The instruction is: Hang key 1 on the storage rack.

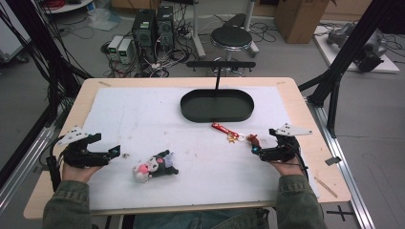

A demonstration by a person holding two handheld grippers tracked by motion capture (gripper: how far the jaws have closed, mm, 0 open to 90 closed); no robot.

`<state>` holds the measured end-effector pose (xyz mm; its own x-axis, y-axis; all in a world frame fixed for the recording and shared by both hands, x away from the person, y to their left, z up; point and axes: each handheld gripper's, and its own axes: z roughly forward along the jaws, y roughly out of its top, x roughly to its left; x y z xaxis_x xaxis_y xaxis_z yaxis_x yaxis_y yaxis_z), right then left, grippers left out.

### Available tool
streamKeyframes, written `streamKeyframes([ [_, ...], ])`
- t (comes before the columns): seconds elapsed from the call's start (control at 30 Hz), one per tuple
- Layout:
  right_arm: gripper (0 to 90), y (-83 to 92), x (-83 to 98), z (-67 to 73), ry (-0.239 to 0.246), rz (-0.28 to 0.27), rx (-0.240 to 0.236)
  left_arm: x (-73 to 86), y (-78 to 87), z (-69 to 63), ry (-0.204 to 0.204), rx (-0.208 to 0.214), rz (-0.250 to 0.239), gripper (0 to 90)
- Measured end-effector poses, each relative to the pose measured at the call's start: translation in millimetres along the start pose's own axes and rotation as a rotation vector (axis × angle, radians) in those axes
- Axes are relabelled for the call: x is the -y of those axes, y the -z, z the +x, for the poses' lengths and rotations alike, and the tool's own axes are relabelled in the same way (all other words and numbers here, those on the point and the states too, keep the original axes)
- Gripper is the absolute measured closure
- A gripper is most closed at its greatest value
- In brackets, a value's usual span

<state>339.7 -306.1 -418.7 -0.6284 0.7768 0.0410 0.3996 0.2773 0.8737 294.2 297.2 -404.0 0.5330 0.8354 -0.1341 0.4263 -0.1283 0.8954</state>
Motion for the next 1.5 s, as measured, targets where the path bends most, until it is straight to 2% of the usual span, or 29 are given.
streamKeyframes([
  [0.13, 0.4, 0.2, 0.0, -0.1, -0.005, -0.001, -0.001, 0.2, -0.9, -1.4, -0.021, -0.002, 0.008, 3.9],
  [0.17, 0.4, 2.0, 0.0, 4.1, -0.055, 0.03, -0.022, 0.2, -0.7, -1.8, -0.022, 0.0, 0.005, 3.9],
  [0.23, 0.5, 1.5, 0.2, 3.9, -0.05, 0.03, -0.022, 0.1, -0.5, -1.8, -0.021, 0.004, -0.002, 3.9],
  [0.27, 0.4, -0.6, 0.1, -0.2, 0.0, 0.002, -0.001, 0.1, -0.5, -1.8, -0.021, 0.004, -0.002, 3.9],
  [0.53, 0.4, -0.5, 0.5, 0.2, -0.002, 0.008, 0.004, 0.6, -1.3, -0.2, -0.023, -0.003, 0.001, 3.9],
  [0.57, 0.4, 0.9, 0.5, 4.0, -0.046, 0.037, -0.013, 0.7, -1.6, -0.4, -0.021, -0.002, 0.0, 3.9],
  [0.6, 0.4, 0.1, 0.5, 2.8, -0.033, 0.029, -0.008, 0.6, -1.7, -0.3, -0.025, 0.0, 0.004, 3.9],
  [0.63, 0.4, -1.5, 0.6, -0.4, 0.004, 0.011, 0.007, 0.6, -1.7, -0.3, -0.025, 0.0, 0.004, 3.9],
  [0.9, 0.5, -4.0, -1.9, -0.6, -0.01, 0.011, 0.007, 1.6, -2.3, 0.0, -0.024, -0.004, 0.022, 3.9],
  [1.0, 0.5, -8.4, -4.9, 0.4, -0.018, 0.027, 0.016, 1.5, -2.9, 0.4, -0.026, -0.007, 0.02, 3.9],
  [1.1, 0.4, -15.3, -11.9, 1.7, -0.018, 0.058, 0.002, 1.7, -3.1, -0.9, -0.025, -0.005, 0.017, 3.9],
  [1.37, 0.5, -30.0, -37.2, 6.6, 0.028, 0.079, -0.015, 2.1, -3.5, -0.5, -0.033, -0.004, 0.018, 3.9],
  [1.5, 0.4, -47.3, -54.1, 11.5, 0.056, 0.102, -0.034, 2.2, -2.8, -0.2, -0.026, -0.006, 0.011, 3.9],
])
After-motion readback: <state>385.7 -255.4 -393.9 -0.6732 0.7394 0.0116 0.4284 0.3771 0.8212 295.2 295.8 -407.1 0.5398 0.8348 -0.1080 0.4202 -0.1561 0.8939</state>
